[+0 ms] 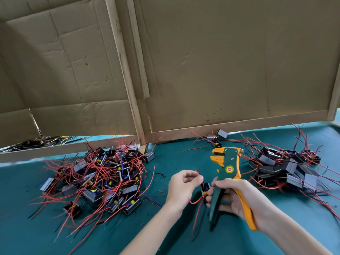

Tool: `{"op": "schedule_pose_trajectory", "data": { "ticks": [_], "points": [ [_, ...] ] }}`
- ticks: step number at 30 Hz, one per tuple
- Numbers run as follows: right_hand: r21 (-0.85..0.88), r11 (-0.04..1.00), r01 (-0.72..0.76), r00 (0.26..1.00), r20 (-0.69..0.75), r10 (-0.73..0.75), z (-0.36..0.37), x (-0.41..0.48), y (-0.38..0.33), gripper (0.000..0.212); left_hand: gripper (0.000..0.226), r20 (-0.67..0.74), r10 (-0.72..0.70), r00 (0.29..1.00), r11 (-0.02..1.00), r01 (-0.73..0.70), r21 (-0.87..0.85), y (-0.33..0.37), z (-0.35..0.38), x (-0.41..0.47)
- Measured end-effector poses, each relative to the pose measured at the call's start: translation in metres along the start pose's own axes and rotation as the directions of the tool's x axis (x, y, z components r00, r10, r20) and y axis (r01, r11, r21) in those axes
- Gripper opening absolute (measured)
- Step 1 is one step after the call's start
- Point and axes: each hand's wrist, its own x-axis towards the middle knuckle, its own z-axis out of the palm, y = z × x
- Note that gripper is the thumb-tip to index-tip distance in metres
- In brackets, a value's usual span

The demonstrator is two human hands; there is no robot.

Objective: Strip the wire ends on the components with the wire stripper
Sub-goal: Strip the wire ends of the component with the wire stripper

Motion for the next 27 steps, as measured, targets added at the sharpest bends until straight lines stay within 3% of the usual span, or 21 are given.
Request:
{"op": "schedule_pose_trajectory", "data": {
  "ticks": [5,10,20,27],
  "points": [
    [0.020,0.998,0.064,0.998,0.007,-0.065,0.001,-0.002,-0.003,0.008,0.014,0.034,0.063,0.997,0.992,-0.059,-0.113,-0.001,0.005,-0.001],
    [0.064,0.990,0.126,0.992,0.002,-0.126,0.004,-0.006,-0.006,0.018,0.022,0.010,0.060,0.998,0.985,-0.057,-0.165,-0.003,0.007,-0.002],
    [0.039,0.990,0.139,0.990,0.019,-0.140,0.006,-0.009,-0.005,0.026,0.005,-0.024,0.083,0.996,0.977,-0.086,-0.194,0.009,-0.006,0.001],
    [-0.007,0.991,0.132,0.991,0.019,-0.132,0.006,-0.006,-0.003,0.012,0.009,-0.013,0.295,0.955,0.945,-0.294,-0.141,0.028,-0.028,0.008]
  ]
}}
